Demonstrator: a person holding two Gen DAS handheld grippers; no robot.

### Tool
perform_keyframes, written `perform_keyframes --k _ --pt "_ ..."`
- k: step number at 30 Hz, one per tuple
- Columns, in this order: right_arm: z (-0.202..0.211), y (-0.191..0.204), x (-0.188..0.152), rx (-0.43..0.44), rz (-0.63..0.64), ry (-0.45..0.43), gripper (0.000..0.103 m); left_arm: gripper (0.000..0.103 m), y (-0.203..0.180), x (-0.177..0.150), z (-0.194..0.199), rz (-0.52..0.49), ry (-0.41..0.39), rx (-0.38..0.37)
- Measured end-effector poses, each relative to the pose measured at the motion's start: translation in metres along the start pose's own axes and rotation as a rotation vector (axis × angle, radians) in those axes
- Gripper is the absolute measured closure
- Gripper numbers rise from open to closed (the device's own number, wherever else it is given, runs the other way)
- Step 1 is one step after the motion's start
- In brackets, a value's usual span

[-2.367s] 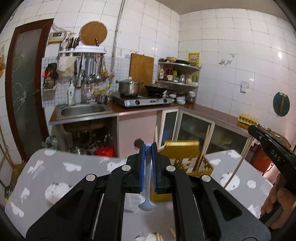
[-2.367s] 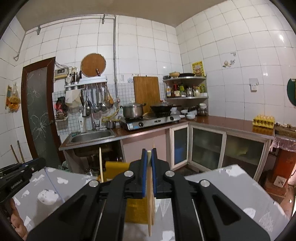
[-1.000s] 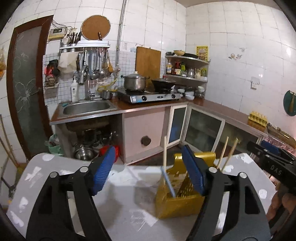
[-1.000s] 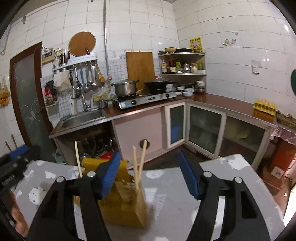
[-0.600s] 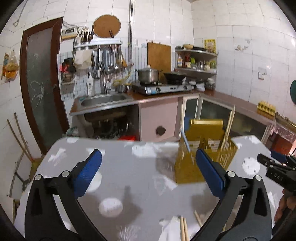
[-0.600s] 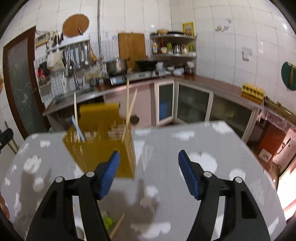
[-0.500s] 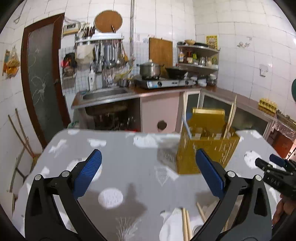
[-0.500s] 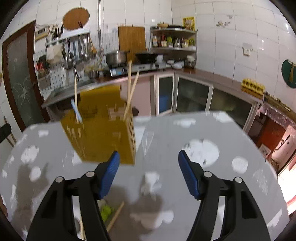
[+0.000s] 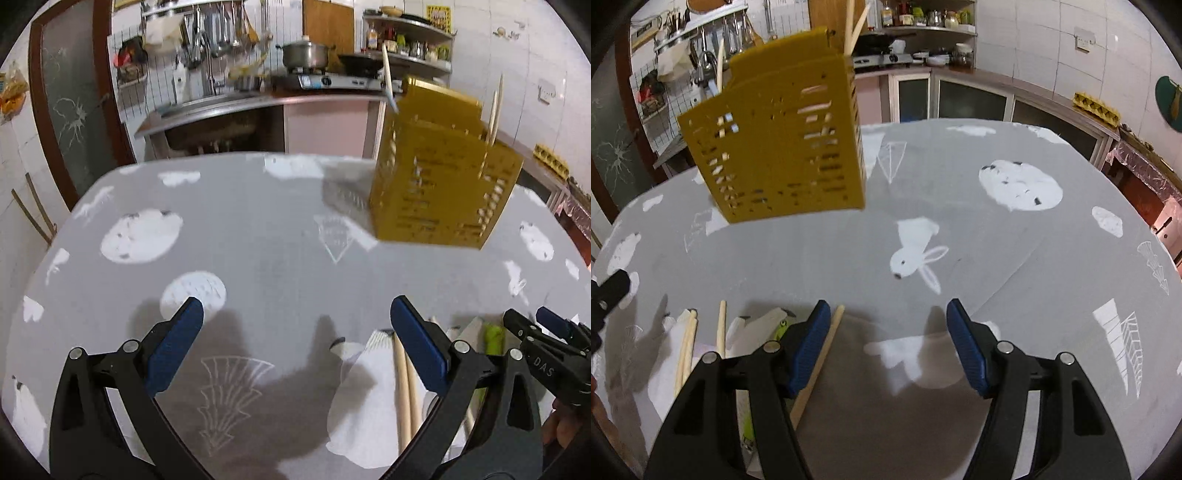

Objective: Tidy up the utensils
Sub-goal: 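Move the left tool down to a wooden chopstick while the right tool reaches another chopstick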

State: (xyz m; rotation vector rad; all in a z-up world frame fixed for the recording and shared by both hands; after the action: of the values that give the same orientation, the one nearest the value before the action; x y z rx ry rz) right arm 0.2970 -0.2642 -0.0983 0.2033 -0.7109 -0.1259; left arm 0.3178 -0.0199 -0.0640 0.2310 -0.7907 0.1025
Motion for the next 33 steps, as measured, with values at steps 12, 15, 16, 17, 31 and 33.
perform_keyframes --k 12,15,16,17,31,33 --pt "-0.011 0.028 -0.004 0.047 0.015 0.061 0.086 0.005 -0.02 -0.019 -0.012 -0.068 0.029 -0.012" --pt "-0.011 0.028 -0.002 0.091 0.037 0.078 0.092 0.005 -0.022 -0.021 -0.01 -0.071 0.032 -0.037" --pt "-0.011 0.027 -0.001 0.112 0.036 0.084 0.092 0.005 -0.023 -0.021 -0.009 -0.069 0.035 -0.048" --pt "-0.012 0.025 0.0 0.125 0.031 0.086 0.092 0.005 -0.024 -0.021 -0.009 -0.068 0.04 -0.059" --pt "-0.012 0.013 0.006 0.148 0.087 0.054 0.094 0.008 -0.035 -0.036 -0.009 -0.095 0.085 -0.083" --pt "-0.012 0.012 0.005 0.156 0.078 0.046 0.094 0.009 -0.035 -0.038 -0.011 -0.1 0.092 -0.074"
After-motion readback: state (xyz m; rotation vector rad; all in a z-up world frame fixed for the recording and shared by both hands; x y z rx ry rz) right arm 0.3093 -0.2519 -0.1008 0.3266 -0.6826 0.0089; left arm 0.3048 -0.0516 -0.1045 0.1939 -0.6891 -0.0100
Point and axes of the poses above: each gripper's, at about its wrist camera, not at the fingertips, and z roughly against the way its jaws point, y to its left, x to its top, the point moved 8 cm from there along -z, roughly the way its jaws point, and after that the axes turned 13 degrees about x, right-handed, at the moved point
